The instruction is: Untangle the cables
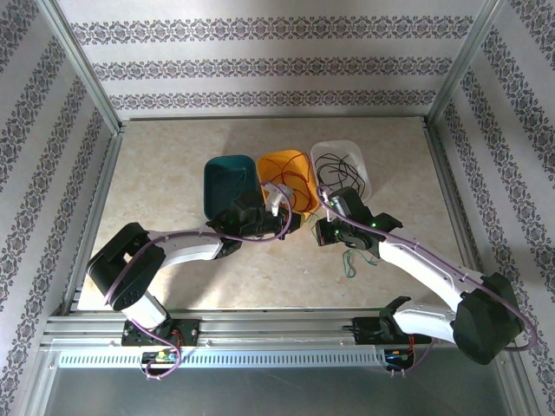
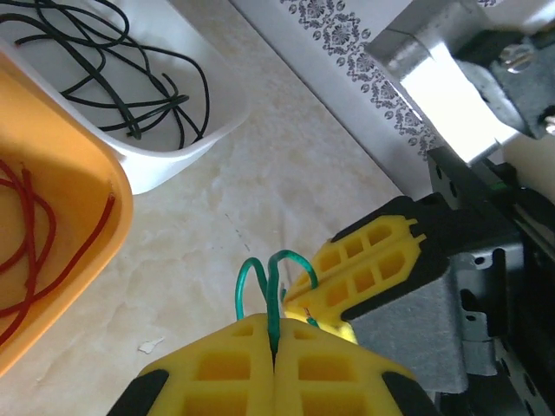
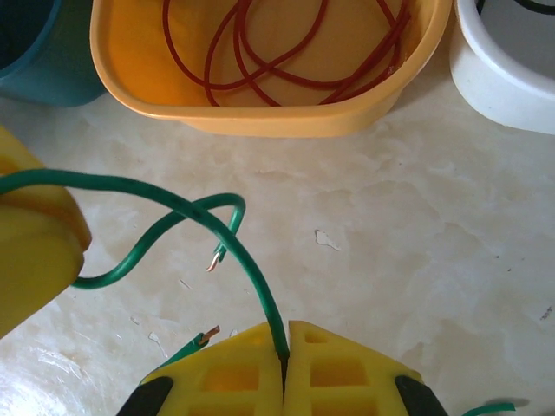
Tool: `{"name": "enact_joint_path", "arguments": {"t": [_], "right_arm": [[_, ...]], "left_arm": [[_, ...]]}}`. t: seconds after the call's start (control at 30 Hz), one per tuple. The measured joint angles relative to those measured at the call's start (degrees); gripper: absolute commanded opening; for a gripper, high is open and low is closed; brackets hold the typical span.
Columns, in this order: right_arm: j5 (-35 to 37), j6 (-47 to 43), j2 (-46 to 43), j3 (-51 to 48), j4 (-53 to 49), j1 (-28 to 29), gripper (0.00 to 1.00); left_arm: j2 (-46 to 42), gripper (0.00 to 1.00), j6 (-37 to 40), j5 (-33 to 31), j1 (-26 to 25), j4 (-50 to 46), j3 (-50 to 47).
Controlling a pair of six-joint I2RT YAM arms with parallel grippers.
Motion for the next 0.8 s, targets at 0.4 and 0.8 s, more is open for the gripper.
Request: {"name": "enact_joint_path", "arguments": {"t": [0.4,0.8], "right_arm": [[2.12,1.86,-3.67,-1.64,3.48,-4.26,0.20],[4.90,4.33,-7.06,-3.08,0.66,-6.88,0.48]], "left_arm": [[-13.31,0.00,6.34,4.81,6.19,-13.44,0.50],[-19.63,0.00,1.81,-3.78,13.90,-8.50,-4.39]]}}
